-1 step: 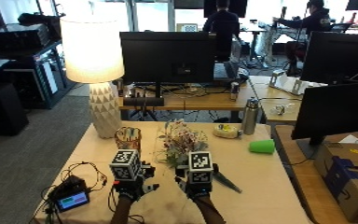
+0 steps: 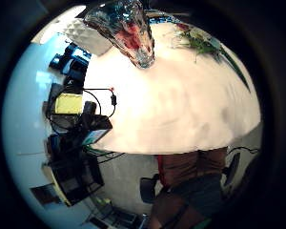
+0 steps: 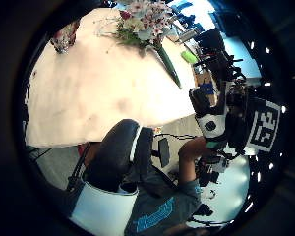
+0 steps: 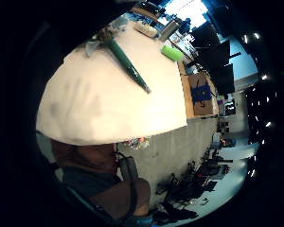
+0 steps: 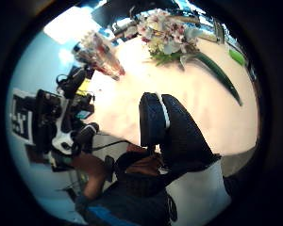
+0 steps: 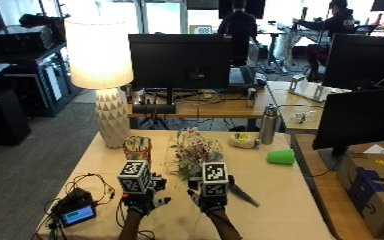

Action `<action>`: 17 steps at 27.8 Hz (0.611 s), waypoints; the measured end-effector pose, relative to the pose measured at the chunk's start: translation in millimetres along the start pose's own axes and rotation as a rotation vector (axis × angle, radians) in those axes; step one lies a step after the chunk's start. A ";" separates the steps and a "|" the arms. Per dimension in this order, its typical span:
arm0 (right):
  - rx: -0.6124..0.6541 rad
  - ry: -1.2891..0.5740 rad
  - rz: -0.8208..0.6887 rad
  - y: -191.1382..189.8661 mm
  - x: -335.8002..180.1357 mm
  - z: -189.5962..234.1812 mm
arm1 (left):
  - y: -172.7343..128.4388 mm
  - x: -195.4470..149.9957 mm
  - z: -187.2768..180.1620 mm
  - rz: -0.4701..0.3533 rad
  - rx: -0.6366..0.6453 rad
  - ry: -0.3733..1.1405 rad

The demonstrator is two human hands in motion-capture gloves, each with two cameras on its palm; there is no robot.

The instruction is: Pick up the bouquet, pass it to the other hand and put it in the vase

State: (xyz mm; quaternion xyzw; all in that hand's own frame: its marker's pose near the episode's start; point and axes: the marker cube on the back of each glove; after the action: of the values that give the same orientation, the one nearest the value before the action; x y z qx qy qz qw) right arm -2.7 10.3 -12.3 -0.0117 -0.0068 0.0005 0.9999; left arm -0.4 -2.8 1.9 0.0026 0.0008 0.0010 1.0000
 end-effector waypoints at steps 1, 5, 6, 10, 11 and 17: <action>-0.001 -0.003 -0.001 0.3 -0.2 -0.4 | -0.6 0.1 0.2 0.000 0.001 0.001; 0.007 -0.011 0.000 -2.3 1.5 1.0 | -1.7 1.9 -1.3 0.007 0.011 0.003; 0.007 -0.014 0.001 -1.5 2.1 0.2 | -1.5 2.5 -2.1 0.010 0.014 0.002; 0.001 -0.021 0.007 2.4 4.1 -3.6 | -0.9 5.1 -4.4 0.018 0.022 0.001; -0.003 -0.020 0.009 3.6 4.3 -4.6 | -1.0 5.6 -4.6 0.019 0.023 0.001; -0.008 -0.009 0.010 4.7 7.0 -6.4 | -2.4 6.4 -4.9 0.027 0.031 0.003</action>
State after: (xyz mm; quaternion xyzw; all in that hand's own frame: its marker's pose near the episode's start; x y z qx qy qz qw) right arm 4.4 14.9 -18.8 -0.0155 -0.0115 0.0054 0.9998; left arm 6.1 -5.2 -3.1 0.0182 0.0020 0.0147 0.9997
